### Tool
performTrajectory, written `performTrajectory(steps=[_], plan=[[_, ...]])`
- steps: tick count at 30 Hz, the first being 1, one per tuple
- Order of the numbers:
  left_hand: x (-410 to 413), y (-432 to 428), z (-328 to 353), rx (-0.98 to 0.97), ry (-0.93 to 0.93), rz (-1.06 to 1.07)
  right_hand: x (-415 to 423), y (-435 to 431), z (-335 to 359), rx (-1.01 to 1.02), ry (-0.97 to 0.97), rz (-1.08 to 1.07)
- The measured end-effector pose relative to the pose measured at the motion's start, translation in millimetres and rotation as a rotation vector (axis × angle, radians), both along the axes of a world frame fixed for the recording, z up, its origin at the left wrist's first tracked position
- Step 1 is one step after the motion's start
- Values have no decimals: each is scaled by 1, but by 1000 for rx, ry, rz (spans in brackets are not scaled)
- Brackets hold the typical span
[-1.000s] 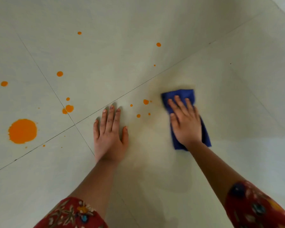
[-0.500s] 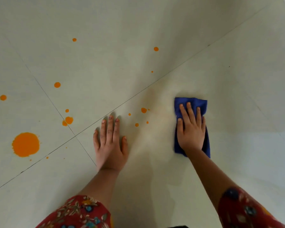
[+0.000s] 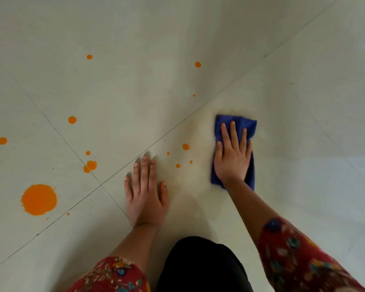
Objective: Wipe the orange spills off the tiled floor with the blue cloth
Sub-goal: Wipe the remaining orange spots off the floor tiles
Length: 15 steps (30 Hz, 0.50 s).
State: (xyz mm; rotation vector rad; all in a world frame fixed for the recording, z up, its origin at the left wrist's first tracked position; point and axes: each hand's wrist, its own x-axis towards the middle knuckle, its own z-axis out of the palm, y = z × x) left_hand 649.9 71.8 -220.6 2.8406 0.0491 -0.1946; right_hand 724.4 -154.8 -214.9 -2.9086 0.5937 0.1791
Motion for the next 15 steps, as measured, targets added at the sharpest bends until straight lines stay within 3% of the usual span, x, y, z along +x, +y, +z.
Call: performTrajectory(steps=[3,6,8,11,15], plan=[[-2,2,0,-6,-3,9,34,55,1,25,-29,146],[0,1,3,-6,5,17,-10,72,3,51,19,382],[0,0,6,-32,-4,34,-26,44,6,46,14,337],[21,1,9,-98,-75,74,15,14,1,0,-1,135],[105,8,9,-112,-74,68,74,29,-3,4,-36,75]])
